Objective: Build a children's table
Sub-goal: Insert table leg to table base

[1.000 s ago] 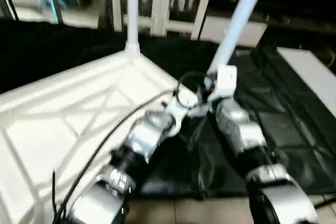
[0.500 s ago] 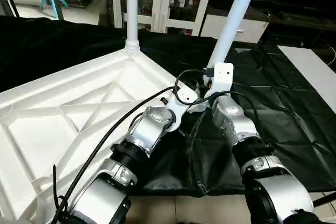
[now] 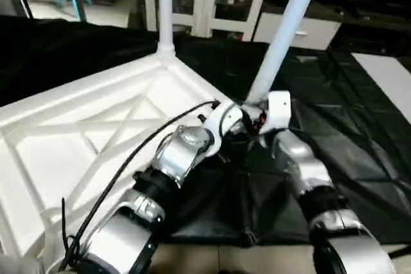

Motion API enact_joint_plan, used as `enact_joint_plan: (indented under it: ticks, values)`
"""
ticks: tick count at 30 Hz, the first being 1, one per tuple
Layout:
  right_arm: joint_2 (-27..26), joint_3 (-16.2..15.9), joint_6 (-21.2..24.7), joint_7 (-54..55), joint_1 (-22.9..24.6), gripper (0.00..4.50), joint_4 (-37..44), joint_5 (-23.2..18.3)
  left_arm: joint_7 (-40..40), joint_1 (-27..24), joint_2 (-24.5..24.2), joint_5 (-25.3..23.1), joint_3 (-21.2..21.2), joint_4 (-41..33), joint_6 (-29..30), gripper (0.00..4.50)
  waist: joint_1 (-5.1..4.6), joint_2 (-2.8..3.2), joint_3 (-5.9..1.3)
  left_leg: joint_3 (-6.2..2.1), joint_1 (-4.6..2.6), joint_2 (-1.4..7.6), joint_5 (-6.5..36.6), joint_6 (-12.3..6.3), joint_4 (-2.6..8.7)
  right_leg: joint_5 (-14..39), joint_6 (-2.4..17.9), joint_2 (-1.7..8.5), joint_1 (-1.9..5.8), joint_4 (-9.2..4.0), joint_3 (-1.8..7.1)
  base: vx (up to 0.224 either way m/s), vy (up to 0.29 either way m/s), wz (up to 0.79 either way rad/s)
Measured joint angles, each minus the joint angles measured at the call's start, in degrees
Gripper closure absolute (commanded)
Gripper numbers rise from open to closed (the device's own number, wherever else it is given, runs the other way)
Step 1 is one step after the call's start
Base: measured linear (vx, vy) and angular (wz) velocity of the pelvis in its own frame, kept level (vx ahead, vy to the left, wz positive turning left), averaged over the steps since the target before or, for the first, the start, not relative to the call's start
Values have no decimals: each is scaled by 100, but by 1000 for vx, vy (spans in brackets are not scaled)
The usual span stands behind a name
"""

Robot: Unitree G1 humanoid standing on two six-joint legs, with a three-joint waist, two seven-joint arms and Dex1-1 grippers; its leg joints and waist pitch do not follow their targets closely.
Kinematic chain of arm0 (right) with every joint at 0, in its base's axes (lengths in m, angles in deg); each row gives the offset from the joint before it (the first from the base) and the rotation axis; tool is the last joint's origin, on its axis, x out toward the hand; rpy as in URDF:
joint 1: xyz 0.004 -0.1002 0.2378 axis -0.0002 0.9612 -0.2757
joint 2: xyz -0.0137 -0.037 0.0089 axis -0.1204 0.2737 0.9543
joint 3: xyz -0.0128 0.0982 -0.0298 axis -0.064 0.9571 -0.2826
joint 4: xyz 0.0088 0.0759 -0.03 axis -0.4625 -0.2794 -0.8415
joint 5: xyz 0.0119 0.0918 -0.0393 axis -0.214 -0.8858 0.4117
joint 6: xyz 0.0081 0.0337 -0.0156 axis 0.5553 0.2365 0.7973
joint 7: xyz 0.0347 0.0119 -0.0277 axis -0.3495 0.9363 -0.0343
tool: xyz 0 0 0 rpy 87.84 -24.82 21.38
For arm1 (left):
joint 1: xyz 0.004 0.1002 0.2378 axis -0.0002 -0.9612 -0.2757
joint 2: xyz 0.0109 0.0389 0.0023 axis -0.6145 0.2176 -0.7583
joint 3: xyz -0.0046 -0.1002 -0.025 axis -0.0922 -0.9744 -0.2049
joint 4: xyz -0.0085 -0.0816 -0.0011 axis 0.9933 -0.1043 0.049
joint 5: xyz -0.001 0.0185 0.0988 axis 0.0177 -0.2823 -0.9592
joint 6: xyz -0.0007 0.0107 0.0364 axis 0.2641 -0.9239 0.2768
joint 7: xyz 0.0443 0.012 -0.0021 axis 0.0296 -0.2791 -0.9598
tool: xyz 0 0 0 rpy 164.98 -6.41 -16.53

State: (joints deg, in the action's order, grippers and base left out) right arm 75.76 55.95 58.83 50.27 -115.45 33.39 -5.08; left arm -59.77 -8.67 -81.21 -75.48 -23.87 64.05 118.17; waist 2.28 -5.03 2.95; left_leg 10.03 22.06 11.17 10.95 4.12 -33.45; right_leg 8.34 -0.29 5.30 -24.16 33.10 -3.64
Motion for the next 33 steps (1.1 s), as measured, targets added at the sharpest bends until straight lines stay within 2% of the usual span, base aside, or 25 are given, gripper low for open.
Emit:
enact_joint_plan:
  ticks: [2,5,9,13,20,24,27,33]
  values:
    - [74,-54,186,-209,274,74,413,-43,-20,2,-41,-4,-16,-24,-25,450,9,26,1,2,-1,2,-39,-7,3,17,4,-1,-2,6,0,26,-2,-1]
    - [448,-108,589,-615,917,43,1670,-262,-131,7,-75,-10,2,-51,-76,450,72,30,3,29,-1,-3,-60,-58,17,28,10,4,-7,-8,12,0,0,0]
    - [899,-39,973,-940,1314,9,2713,-539,-413,-61,-300,-23,73,-156,-218,450,88,37,6,41,-13,3,-59,-57,20,29,8,4,-8,-3,19,0,0,0]
    - [1362,156,1391,-1383,1663,4,3333,-825,-946,-308,-579,-20,225,-532,-356,450,115,79,-1,50,-25,8,-42,-27,23,31,5,4,5,-2,19,0,0,0]
    - [2301,182,1754,-2559,1998,4,3847,-1209,-1908,-697,-1052,114,438,-1157,-558,450,167,141,-10,56,-35,14,-43,-25,20,33,-1,6,19,1,17,0,0,0]
    - [2832,163,1750,-3438,2233,4,3899,-1325,-2720,-1013,-1497,323,613,-1678,-780,450,260,153,-15,68,-38,19,-43,-26,16,40,-11,7,20,3,19,0,0,0]
    - [3128,16,1719,-3945,2280,4,4089,-1322,-3147,-1197,-1746,391,734,-2015,-908,450,300,154,-14,109,-40,44,-43,-26,4,42,-13,9,25,5,18,0,0,0]
    - [3451,-364,1597,-4776,2284,4,4198,-1318,-3692,-1414,-2208,543,807,-2305,-1142,450,287,154,-14,134,-64,58,-43,-26,-10,42,-13,9,45,13,21,0,0,0]
